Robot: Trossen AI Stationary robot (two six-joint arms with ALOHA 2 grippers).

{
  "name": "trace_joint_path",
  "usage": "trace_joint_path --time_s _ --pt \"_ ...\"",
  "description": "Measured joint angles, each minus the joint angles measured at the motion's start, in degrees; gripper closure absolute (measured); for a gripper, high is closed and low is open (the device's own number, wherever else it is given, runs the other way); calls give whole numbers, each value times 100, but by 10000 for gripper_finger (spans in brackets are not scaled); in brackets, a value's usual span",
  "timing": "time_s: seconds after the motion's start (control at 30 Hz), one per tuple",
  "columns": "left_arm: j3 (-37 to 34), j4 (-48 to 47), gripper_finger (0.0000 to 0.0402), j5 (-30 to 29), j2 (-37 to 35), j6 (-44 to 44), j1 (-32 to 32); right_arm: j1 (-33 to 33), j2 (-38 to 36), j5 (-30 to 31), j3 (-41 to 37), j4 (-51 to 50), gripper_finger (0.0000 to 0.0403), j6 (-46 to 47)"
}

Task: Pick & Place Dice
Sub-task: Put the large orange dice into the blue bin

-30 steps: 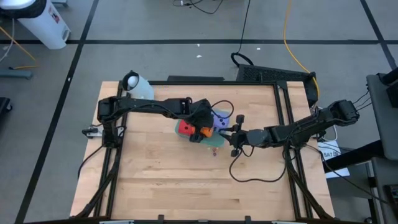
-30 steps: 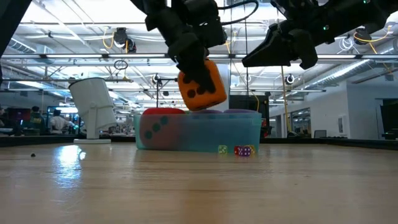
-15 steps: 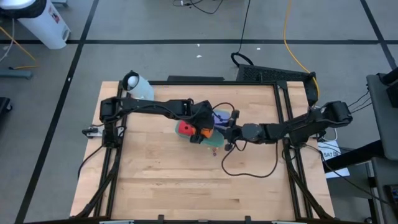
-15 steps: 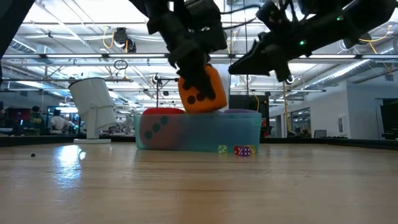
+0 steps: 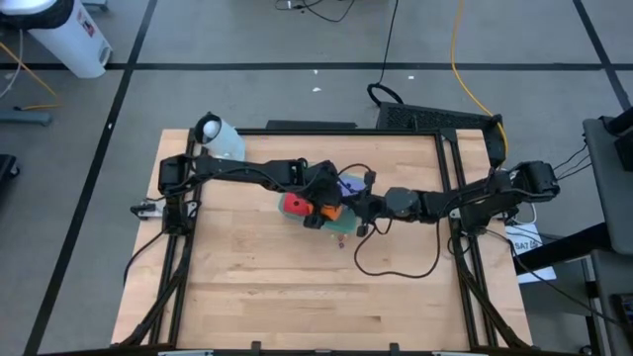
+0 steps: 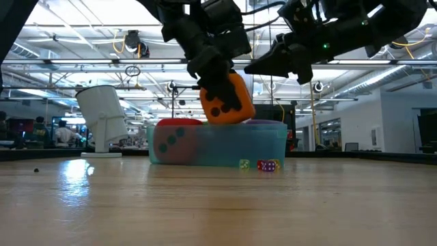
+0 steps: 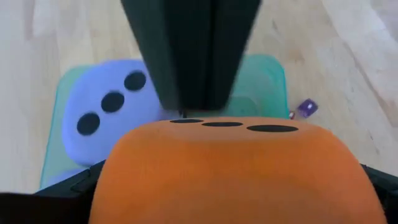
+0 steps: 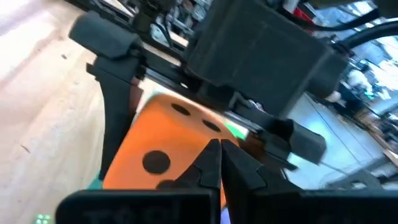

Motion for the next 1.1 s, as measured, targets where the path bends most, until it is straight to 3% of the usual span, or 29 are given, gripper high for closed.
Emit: trace_joint_path --time_s 0.53,1.1 --pt "-9 66 2 -125 262 -5 -42 -147 1061 -491 203 799 403 152" --pt "2 96 2 199 232 303 -107 -528 1036 -1595 219 -109 403 995"
